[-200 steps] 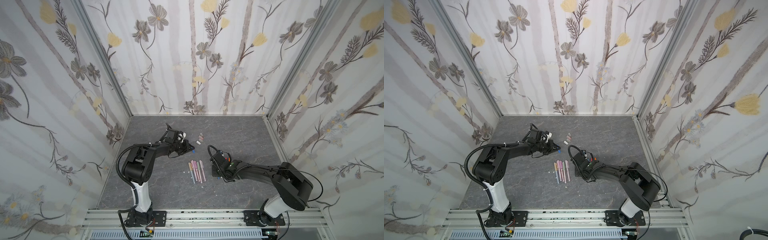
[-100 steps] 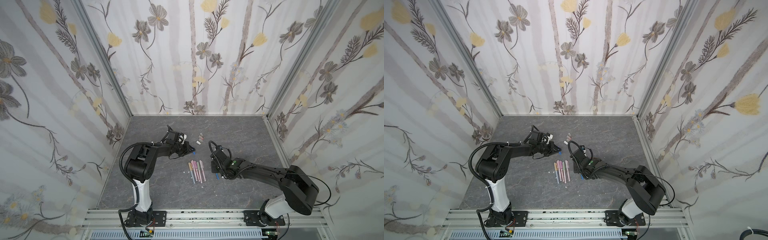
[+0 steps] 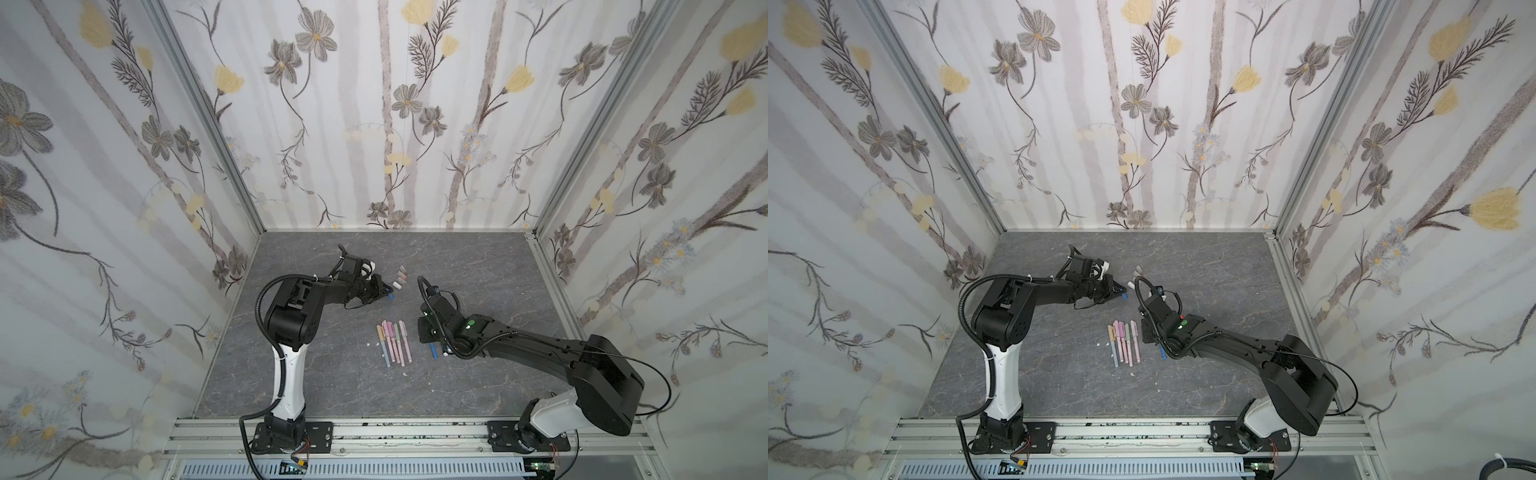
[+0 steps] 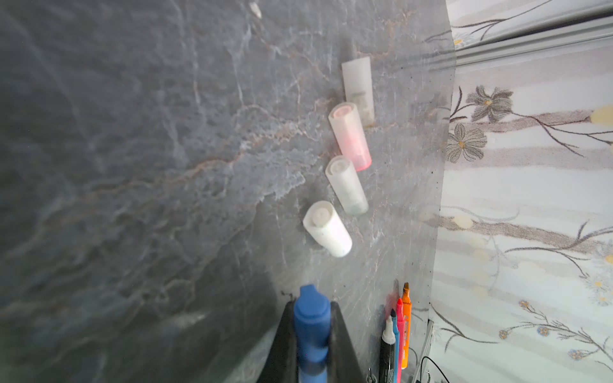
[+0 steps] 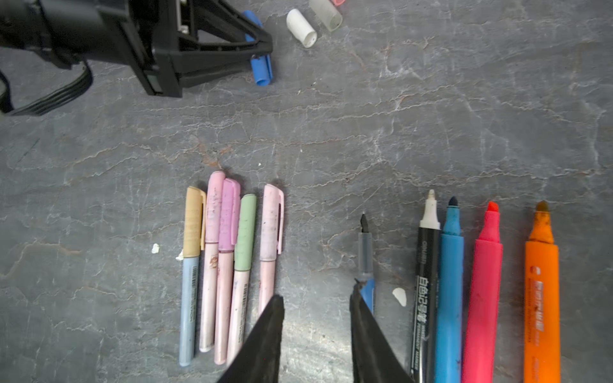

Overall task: Remove pen caps from pens
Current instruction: Place the pen cap at the top-center of the table, then pick up the pen from the center of the table.

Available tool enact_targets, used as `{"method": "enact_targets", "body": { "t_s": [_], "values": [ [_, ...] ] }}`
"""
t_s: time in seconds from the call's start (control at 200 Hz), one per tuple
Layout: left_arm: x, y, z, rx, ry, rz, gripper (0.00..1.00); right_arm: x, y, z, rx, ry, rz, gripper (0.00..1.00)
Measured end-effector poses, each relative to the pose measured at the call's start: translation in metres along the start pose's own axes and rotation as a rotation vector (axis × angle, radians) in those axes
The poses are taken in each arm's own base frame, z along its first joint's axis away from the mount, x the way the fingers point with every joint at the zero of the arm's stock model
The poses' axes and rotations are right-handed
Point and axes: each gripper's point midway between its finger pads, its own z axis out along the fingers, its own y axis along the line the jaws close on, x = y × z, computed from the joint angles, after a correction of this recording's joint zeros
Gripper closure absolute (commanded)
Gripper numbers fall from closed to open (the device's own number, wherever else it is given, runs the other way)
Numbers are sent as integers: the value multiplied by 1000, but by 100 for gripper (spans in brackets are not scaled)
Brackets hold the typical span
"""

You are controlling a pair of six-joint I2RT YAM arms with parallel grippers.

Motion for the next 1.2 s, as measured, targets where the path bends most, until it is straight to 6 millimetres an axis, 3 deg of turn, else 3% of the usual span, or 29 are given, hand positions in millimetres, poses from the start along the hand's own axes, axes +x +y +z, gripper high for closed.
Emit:
{"method": "enact_targets", "body": {
  "t_s": [0.345, 0.57, 0.804, 0.909, 1.199],
  "values": [
    [-16, -3, 13, 45, -37, 17, 72, 15, 11, 15, -15, 42, -31, 63],
    [-21, -3, 11, 52, -51, 22, 69, 22, 22, 21, -38, 75, -50, 63],
    [-28, 4, -1, 40, -79, 9, 65, 23, 30, 20, -60, 79, -61, 63],
    [-29, 8, -8, 19, -90, 1, 64, 28, 30, 28, -52, 94, -66, 63],
    [-20, 15, -44, -33, -97, -25, 64, 42, 34, 43, -39, 143, -88, 65]
  ]
}}
